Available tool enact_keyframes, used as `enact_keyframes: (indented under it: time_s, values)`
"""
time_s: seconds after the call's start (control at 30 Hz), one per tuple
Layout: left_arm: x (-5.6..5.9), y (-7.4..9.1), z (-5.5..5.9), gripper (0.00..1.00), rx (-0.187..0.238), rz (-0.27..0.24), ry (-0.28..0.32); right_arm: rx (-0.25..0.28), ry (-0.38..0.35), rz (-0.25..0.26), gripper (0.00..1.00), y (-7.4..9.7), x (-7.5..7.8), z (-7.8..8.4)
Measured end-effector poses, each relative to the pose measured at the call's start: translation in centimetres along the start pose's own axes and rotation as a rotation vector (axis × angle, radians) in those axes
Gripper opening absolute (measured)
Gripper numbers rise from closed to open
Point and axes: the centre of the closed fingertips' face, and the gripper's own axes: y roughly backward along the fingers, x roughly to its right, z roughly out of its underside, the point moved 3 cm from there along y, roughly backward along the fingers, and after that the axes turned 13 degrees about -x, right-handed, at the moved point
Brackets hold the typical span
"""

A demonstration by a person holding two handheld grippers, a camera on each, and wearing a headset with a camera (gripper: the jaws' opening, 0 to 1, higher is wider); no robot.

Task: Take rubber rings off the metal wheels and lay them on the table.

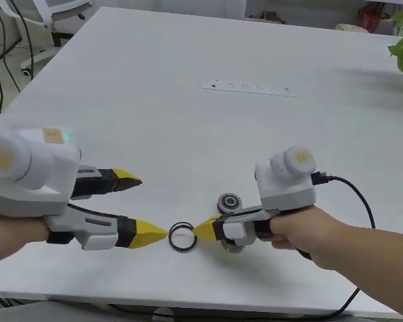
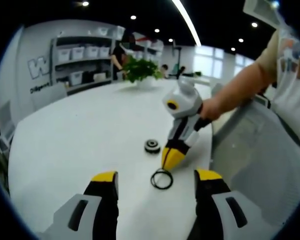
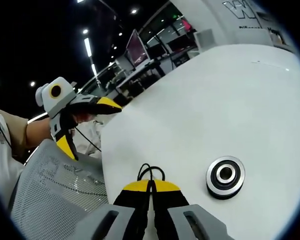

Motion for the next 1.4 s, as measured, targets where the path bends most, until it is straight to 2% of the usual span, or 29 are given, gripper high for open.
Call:
enact_keyframes:
  time_s: [0.17,0.43,0.67,1.0,1.27,1.4]
  values:
    - [0.0,-0.1,0.1,0.62,-0.004,0.0,0.003,0.003,0.009,0.027,0.0,0.1,0.3,-0.2]
    - [-0.1,-0.2,-0.1,0.62,-0.007,0.0,0.003,0.009,0.019,0.041,0.04,0.4,0.4,-0.2]
    - [-0.1,-0.3,-0.7,0.62,-0.004,0.001,-0.005,0.048,0.02,0.048,0.07,1.5,0.6,-0.9]
    - [-0.5,-0.8,-2.3,0.61,0.001,0.008,-0.023,0.117,0.025,0.069,0.11,3.8,0.8,-2.1]
    - [-1.0,-1.6,-3.9,0.61,0.005,0.008,-0.042,0.179,0.018,0.101,0.13,6.2,1.7,-2.8]
    - [-1.4,-2.0,-4.6,0.61,0.01,0.012,-0.037,0.188,0.03,0.127,0.14,7.1,2.3,-2.8]
